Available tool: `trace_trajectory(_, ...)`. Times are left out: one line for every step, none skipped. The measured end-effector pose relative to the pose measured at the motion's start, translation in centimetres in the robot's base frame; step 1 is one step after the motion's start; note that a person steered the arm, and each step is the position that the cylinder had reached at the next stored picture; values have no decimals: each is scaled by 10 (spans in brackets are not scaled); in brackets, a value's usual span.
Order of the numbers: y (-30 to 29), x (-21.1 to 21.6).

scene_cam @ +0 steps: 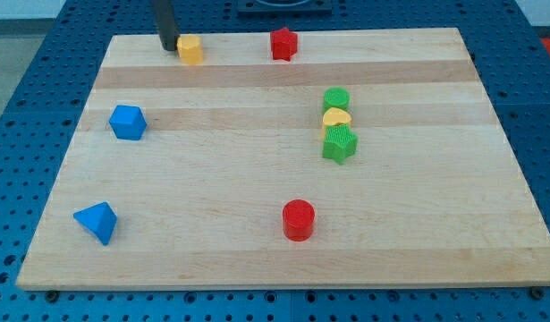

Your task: Push the yellow hexagon near the green circle

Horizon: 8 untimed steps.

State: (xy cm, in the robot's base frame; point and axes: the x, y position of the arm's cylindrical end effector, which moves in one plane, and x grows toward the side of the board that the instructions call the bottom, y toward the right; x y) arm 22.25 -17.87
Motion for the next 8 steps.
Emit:
trace_trajectory(29,10)
trace_trajectory(53,32)
trace_trajectory(70,55)
trace_trajectory(101,65)
trace_trajectory(136,76)
trace_trajectory(167,89)
trace_trajectory(193,94)
trace_trajectory(216,94)
